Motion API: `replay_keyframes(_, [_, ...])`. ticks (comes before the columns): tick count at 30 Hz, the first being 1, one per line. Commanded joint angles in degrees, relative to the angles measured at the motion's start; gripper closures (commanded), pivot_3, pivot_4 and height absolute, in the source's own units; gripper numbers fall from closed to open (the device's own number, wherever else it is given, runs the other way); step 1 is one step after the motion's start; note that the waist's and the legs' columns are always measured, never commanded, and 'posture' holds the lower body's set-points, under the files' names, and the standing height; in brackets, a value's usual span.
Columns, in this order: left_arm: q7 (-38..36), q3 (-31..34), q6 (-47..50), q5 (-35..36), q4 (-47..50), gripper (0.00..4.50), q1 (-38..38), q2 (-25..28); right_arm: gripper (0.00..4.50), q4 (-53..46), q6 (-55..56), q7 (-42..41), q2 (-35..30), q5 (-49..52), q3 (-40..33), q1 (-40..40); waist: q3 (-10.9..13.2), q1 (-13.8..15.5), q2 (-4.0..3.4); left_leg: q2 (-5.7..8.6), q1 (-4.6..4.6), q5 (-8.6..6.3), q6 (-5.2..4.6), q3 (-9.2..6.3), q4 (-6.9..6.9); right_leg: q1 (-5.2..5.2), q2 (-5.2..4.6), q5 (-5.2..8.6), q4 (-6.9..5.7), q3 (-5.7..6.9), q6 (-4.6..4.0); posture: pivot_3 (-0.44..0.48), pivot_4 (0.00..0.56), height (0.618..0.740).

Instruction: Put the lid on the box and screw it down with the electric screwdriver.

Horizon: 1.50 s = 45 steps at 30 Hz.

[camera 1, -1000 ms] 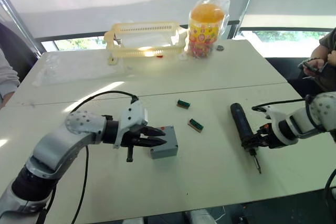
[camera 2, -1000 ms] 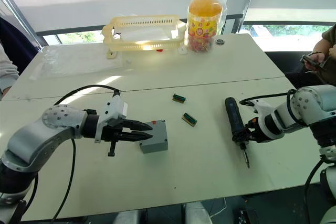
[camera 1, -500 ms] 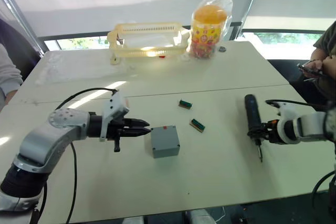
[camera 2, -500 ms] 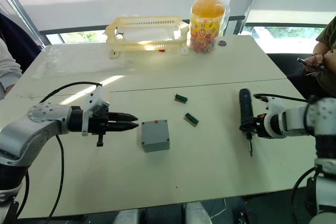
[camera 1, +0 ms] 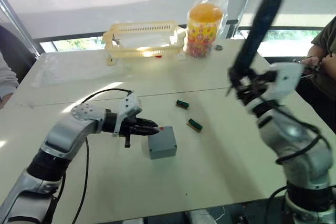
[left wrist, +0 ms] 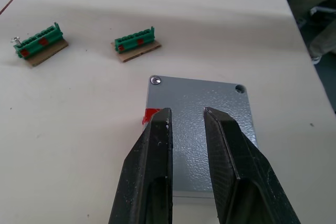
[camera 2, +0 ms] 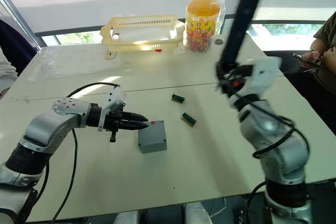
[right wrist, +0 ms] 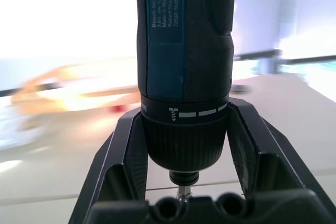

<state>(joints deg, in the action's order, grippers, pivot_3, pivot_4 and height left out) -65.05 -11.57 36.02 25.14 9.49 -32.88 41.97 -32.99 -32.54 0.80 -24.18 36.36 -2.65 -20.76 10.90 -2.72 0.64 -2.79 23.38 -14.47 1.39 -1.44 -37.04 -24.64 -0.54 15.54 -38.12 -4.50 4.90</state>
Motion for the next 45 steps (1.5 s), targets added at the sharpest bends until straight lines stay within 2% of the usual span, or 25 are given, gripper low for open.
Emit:
replay_keyframes(1, [2.9, -1.6, -2.3, -3.7, 4.0, 3.56, 2.7, -0.3, 2.79, 1.7, 12.3, -11.2, 5.7, -3.0, 6.4, 0.6, 0.0, 0.1, -0.02, 0.0, 0.0, 0.0, 0.0, 0.0, 0.0, 0.0, 0.0, 0.0, 0.01, -0.01, 0.0, 0.0, 0.15, 0.74])
replay_keyframes(5, [3.7, -0.2, -1.5, -3.5, 7.4, 3.56, 6.3, 0.8, 2.79, 3.3, 13.5, -17.3, 9.2, -3.0, 10.5, 1.3, 0.0, 0.7, 0.06, 0.02, 0.07, 0.01, 0.02, 0.01, -0.12, 0.06, -0.11, 0.0, 0.05, 0.03, 0.0, 0.0, 0.15, 0.74])
replay_keyframes(15, [6.5, 0.2, -1.6, -3.9, 9.4, 3.56, 9.5, 0.6, 2.79, 6.3, 15.9, -22.0, 11.8, -7.6, 12.0, 4.4, 0.0, 0.6, 0.07, 0.03, 0.0, 0.01, 0.03, -0.03, -0.15, 0.12, -0.09, 0.0, 0.02, 0.06, 0.0, 0.0, 0.15, 0.74])
replay_keyframes(45, [6.3, -0.6, -2.4, -4.3, 7.5, 3.56, 8.7, 0.7, 2.79, 11.3, 20.0, -24.9, 14.0, -13.9, 10.6, 6.7, 0.0, 0.4, 0.07, 0.03, -0.01, 0.02, 0.03, -0.05, -0.14, 0.12, -0.09, 0.0, 0.01, 0.07, 0.0, 0.0, 0.15, 0.74])
